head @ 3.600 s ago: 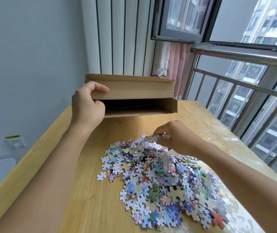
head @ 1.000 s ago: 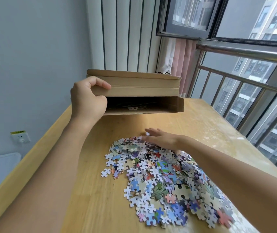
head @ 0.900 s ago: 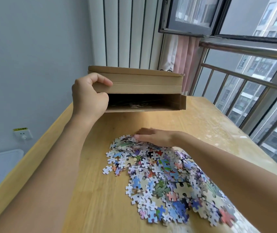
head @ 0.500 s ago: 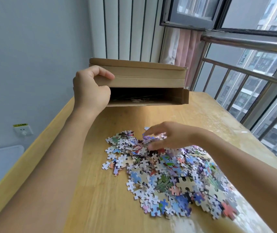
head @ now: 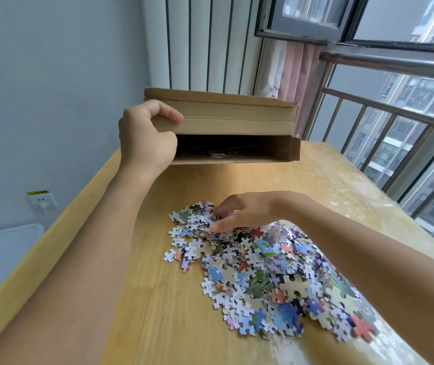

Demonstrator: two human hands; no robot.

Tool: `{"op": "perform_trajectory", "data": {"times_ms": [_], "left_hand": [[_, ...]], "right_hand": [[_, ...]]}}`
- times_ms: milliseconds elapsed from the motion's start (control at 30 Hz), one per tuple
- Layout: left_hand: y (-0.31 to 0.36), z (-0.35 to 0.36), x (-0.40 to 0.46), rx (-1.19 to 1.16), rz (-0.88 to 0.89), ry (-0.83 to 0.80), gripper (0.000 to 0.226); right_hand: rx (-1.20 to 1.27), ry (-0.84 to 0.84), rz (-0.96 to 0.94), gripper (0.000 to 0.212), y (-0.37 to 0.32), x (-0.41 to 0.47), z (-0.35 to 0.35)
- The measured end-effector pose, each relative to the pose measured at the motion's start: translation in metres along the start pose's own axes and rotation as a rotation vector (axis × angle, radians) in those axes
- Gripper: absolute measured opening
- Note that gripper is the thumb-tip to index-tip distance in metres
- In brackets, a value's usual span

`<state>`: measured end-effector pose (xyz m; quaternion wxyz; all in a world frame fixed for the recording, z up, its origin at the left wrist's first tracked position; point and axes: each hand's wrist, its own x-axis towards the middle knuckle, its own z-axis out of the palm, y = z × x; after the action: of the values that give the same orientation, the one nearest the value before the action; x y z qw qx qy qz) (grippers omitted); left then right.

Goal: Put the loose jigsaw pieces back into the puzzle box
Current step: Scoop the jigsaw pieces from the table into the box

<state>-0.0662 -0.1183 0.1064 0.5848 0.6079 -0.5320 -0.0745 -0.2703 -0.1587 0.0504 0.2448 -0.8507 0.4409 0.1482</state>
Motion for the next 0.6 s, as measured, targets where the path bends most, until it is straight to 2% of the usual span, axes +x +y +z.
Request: {"op": "perform_trajectory", "data": {"times_ms": [67,100,167,200,333,400,600], "left_hand": [[0.0,0.0,0.0,-0.001,-0.001,-0.001,0.047],[0.0,0.0,0.0,-0.002,-0.003,-0.004,0.047],[0.0,0.0,0.0,-0.005,-0.005,-0.008,0.048],[0.0,0.001,0.0,-0.006,-0.008,-0.01,0.048],[-0.001,0.002,0.001,-0.007,-0.021,-0.015,0.049],[-0.001,0.002,0.0,-0.009,-0.02,-0.017,0.05],[-0.001,0.001,0.002,-0.013,-0.002,-0.007,0.049]], "right_hand": [[-0.114,0.036,-0.021,0.08,-0.007,-0.007,-0.003],[-0.136,0.109,-0.048,0.077,-0.01,-0.007,-0.005],[-0.125,0.264,-0.082,0.077,-0.017,0.005,-0.005],[-0.106,0.278,-0.097,0.08,-0.021,0.014,-0.004],[-0.083,0.071,-0.118,0.101,-0.037,0.043,0.015],[-0.125,0.059,-0.113,0.108,-0.039,0.044,0.019],[-0.151,0.042,-0.185,0.084,-0.041,0.005,0.017]]}}
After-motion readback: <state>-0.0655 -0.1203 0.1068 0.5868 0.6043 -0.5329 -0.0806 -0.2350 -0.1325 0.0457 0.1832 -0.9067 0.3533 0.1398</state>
